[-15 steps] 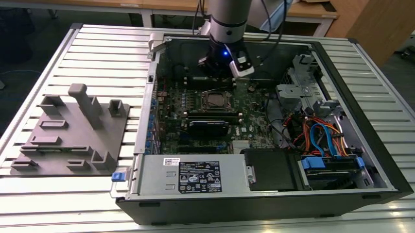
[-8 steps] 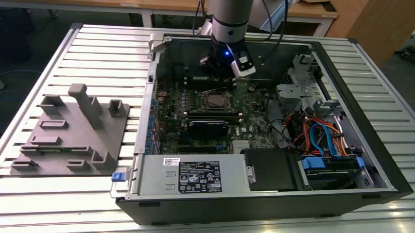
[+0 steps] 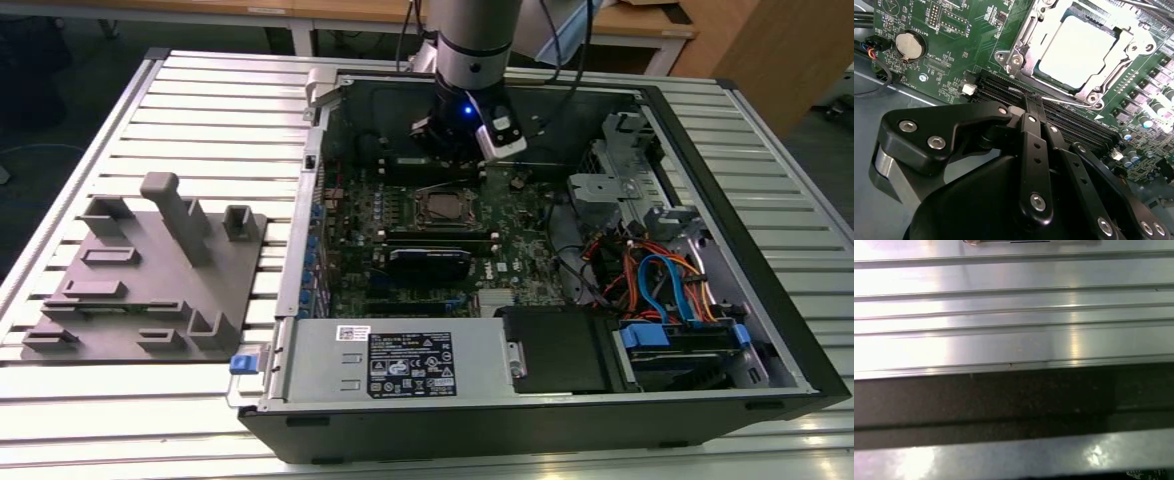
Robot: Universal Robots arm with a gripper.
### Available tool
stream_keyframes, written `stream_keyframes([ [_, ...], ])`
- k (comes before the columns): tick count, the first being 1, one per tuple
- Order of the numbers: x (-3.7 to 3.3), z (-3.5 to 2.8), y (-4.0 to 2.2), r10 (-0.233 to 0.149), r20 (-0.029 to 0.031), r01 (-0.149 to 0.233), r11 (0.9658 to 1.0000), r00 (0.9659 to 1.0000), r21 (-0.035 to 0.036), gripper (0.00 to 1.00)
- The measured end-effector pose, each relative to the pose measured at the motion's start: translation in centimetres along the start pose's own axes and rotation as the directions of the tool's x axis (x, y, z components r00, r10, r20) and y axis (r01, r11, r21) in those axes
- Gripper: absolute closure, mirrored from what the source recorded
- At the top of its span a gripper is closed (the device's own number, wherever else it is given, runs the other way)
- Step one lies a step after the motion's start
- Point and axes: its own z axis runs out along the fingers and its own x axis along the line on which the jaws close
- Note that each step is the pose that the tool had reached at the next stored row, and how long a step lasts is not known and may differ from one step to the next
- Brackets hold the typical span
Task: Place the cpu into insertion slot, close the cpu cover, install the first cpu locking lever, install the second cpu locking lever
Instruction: 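Install the first cpu locking lever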
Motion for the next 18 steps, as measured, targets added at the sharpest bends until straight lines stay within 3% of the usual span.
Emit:
stream_keyframes([
  [18,-0.33,0.94,-0.08,0.000,0.0004,0.000,1.0000,1.0000,0.0062,0.90],
])
